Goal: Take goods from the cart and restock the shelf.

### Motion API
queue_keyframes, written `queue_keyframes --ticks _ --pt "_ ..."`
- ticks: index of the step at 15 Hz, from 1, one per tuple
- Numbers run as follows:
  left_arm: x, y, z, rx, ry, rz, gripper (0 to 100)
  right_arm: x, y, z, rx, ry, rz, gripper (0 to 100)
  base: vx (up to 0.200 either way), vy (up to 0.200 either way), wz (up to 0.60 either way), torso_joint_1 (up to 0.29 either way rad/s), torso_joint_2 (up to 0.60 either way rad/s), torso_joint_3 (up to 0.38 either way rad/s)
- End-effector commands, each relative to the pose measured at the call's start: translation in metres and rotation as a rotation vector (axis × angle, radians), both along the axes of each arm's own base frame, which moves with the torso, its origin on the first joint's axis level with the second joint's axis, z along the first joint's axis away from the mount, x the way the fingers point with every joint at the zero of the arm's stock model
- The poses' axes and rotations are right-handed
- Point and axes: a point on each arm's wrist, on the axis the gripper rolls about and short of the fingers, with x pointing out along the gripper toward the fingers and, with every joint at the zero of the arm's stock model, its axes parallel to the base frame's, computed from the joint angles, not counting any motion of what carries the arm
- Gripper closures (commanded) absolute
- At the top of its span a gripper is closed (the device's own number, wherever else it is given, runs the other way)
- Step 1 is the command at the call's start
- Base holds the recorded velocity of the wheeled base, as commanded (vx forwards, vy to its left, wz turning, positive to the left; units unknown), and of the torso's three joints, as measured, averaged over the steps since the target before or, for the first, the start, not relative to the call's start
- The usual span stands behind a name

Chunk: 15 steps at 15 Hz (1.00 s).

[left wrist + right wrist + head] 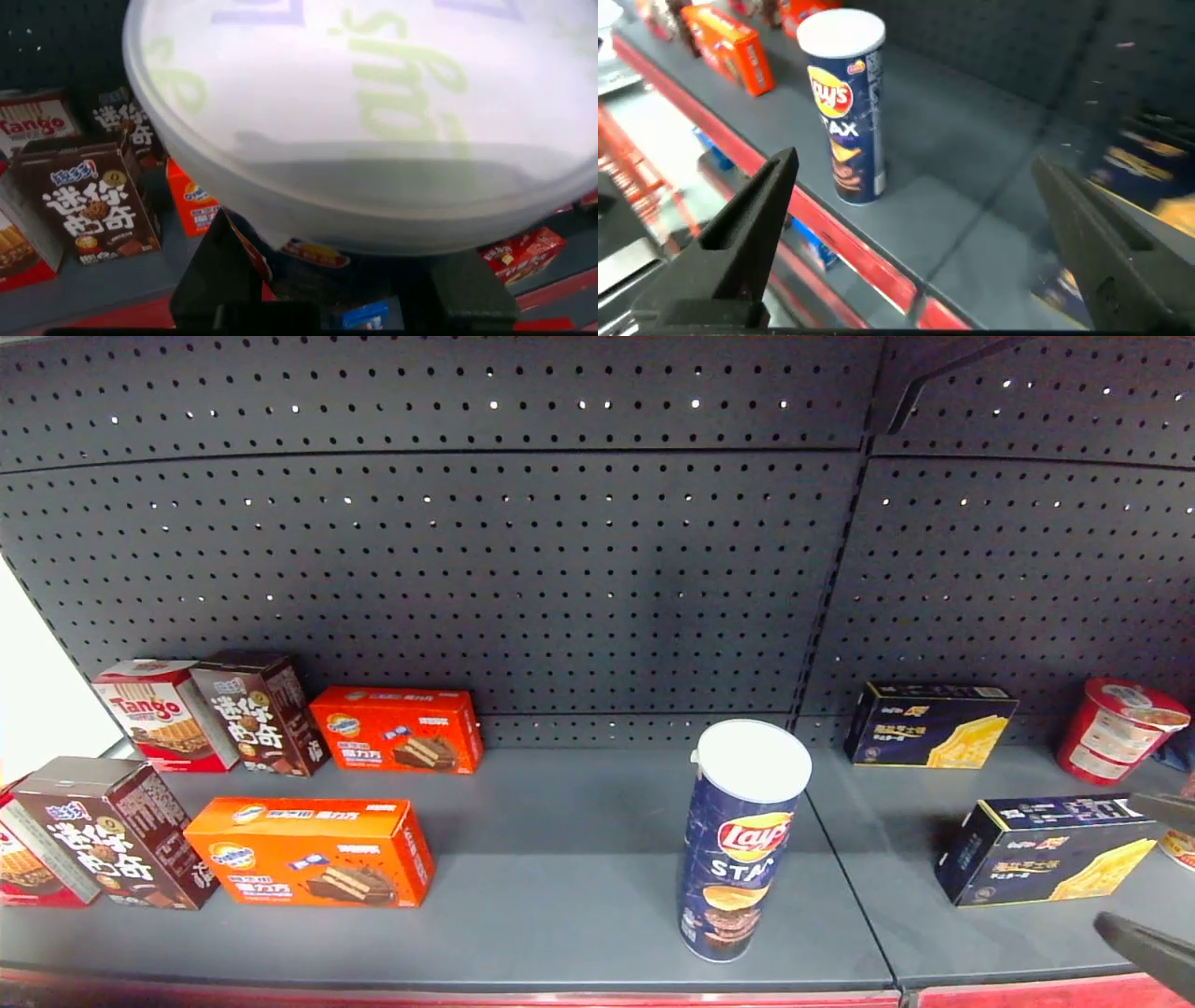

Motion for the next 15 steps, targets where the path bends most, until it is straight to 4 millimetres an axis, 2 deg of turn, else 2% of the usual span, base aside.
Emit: queue_keyframes --ticks 1,6,10,15 --pt "0.013 -0.003 0.017 0.011 0.03 -0.031 100 -0.03 -0.017 -0.006 0.018 -0.04 -0.06 0 0.0 0.0 0.0 0.0 0.0 0.0" --pt "0.043 -0.014 0.045 0.03 0.104 -0.24 100 -0.062 -0.034 -0.022 0.007 -0.026 -0.11 0 0.0 0.0 0.0 0.0 0.0 0.0" --pt "0.091 -0.031 0.074 0.041 0.13 -0.415 100 -0.069 -0.038 -0.045 -0.007 -0.013 -0.162 0 0.0 0.0 0.0 0.0 0.0 0.0" --pt "0.137 -0.056 0.073 0.049 0.151 -0.51 100 -0.081 -0.04 -0.064 0.01 -0.049 -0.291 0 0.0 0.0 0.0 0.0 0.0 0.0"
